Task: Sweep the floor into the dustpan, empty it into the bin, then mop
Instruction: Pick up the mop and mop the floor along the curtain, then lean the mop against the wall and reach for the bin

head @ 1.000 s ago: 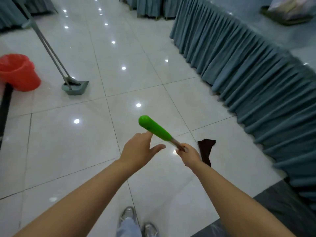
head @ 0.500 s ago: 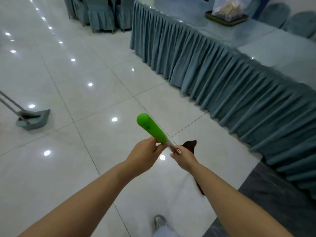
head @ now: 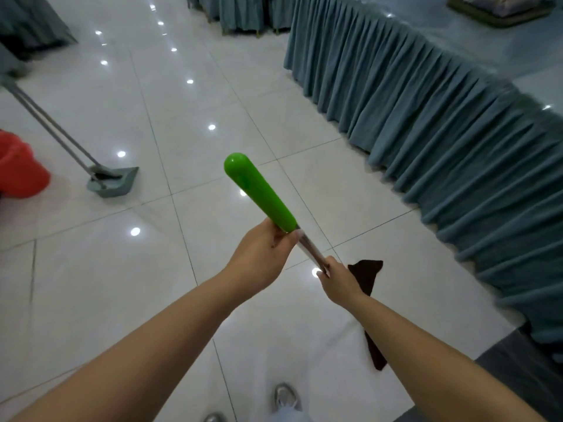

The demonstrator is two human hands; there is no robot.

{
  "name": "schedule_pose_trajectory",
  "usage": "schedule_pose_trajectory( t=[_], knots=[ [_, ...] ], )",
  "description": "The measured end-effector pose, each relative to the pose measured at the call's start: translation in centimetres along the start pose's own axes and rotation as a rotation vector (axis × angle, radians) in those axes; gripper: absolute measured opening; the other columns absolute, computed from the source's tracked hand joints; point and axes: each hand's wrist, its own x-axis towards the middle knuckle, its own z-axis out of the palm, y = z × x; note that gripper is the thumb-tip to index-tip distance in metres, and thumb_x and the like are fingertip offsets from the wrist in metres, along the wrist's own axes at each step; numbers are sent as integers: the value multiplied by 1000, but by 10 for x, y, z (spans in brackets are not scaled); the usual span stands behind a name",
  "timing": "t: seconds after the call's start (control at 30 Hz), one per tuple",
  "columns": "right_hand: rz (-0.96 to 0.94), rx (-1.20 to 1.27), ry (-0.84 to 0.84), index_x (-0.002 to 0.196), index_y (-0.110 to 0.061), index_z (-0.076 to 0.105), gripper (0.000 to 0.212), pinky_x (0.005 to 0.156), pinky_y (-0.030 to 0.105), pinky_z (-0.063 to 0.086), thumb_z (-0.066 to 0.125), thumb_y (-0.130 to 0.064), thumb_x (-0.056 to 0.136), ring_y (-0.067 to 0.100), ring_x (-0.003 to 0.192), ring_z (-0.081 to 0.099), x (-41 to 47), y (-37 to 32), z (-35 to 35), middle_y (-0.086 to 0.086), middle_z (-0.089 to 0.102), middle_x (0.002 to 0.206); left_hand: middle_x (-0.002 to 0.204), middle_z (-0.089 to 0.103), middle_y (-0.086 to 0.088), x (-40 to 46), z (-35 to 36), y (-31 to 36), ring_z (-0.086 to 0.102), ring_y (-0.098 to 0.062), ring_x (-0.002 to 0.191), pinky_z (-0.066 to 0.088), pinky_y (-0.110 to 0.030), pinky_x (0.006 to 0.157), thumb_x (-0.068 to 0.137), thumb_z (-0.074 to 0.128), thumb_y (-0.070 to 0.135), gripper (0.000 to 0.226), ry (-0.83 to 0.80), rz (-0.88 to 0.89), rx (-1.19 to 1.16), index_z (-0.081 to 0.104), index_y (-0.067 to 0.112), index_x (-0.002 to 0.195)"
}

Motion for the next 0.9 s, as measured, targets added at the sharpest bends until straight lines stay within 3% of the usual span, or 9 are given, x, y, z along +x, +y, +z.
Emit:
schedule_pose_trajectory(
  t=[0.1,0.27,0.4,0.5,0.57,0.73,0.8,0.9],
  knots=[
    [-74,-53,38,94,-15,44,10,66,38,47,45,-24,98,20,74,53,4,-28,1,-2,50,82,76,53,18,1,-24,-4,53,1,74,37,-13,66,96,50,36,17,91,19,-67,56,24,106],
    [-238,-175,58,96,-16,42,15,58,30,44,42,-31,100,21,75,56,7,-97,-3,2,55,88,95,62,16,-3,-88,-18,57,3,92,40,-10,71,95,50,36,16,227,105,-155,55,27,107],
    [-331,-224,103,100,-17,43,17,57,28,48,43,-34,100,17,72,56,4,-171,14,0,54,86,96,63,12,-15,-153,-38,60,-3,91,48,-19,78,95,49,37,19,325,182,-243,54,26,109],
    [-390,-220,139,101,-17,45,18,62,36,53,44,-35,99,19,71,57,-4,-241,41,-2,53,83,99,63,12,-29,-214,-63,61,-6,99,53,-35,91,95,50,36,22,401,228,-342,54,24,113],
    [-413,-197,151,100,-19,45,16,62,36,53,44,-35,99,18,71,57,-11,-293,65,-3,53,82,101,62,11,-40,-261,-82,61,-7,101,53,-38,92,95,50,37,25,441,251,-369,53,24,116],
    [-469,-88,171,97,-22,48,10,73,38,58,50,-32,97,15,76,60,-31,-429,123,-4,57,84,114,59,9,-66,-369,-132,58,-5,102,49,-17,78,92,56,38,40,446,227,-295,45,26,129],
    [-520,-60,152,100,-21,50,11,74,35,58,51,-31,97,15,77,61,-39,-485,140,-3,58,85,111,60,7,-71,-406,-154,60,-9,101,51,-24,82,90,60,36,39,442,189,-272,47,25,125],
    [-648,-82,132,102,-21,46,13,64,25,50,49,-33,98,13,73,56,-49,-562,160,-6,54,81,101,63,7,-75,-454,-184,62,-12,97,52,-30,86,90,63,32,31,452,145,-212,52,22,117]
  ],
)
